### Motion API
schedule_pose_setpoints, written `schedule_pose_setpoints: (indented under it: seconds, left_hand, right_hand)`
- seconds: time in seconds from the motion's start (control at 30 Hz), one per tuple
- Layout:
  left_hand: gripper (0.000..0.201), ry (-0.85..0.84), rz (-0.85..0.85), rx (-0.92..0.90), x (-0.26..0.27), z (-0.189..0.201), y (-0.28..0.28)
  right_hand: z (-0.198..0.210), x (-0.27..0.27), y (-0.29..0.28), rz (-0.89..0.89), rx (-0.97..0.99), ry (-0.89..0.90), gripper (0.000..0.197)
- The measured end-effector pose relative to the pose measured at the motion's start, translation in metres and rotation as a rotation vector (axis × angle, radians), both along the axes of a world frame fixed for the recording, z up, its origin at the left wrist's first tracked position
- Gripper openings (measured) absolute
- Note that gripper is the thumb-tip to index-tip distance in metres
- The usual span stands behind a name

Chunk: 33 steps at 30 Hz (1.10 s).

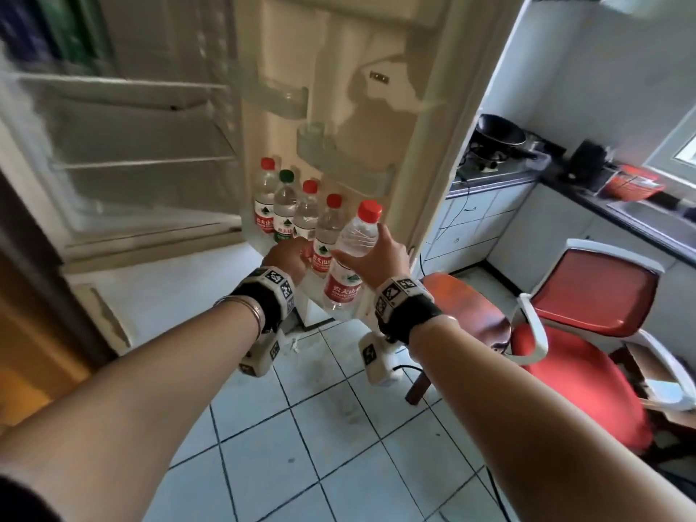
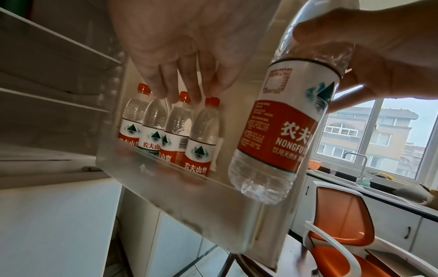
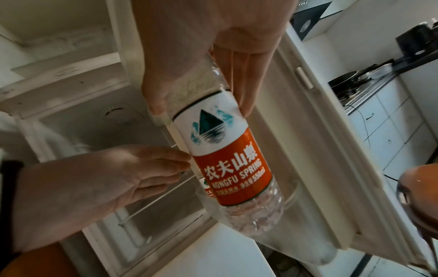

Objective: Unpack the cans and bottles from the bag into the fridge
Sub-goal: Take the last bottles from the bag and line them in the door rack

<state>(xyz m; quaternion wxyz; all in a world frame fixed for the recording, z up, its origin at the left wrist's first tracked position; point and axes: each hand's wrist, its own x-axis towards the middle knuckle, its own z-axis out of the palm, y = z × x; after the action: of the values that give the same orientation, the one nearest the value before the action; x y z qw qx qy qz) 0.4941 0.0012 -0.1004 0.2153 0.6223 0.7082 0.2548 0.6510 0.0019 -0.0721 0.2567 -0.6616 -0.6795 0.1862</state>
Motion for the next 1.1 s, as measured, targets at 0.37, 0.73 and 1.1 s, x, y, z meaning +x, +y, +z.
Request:
schedule_pose_setpoints:
  seconds: [0.37,0.73,1.1]
  left_hand:
    - [0.037,-0.057,-0.071,-0.066,-0.024,0.000,0.061]
    - [0.036,-0.048,-0.265,-0.161,-0.049,-0.011,0.106]
    - [0.033,-0.028,-0.313,-0.183,-0.062,-0.023,0.124]
  right_hand:
    - [-0.006,-0.029,0.052,-0.019,0.007,0.084,0.086]
    - [-0.044,-0.057,0.091,-0.277,-0.042,0.106,0.077]
    - [-0.066,-0.062,0.113,-0.372,-0.114,0.124,0.063]
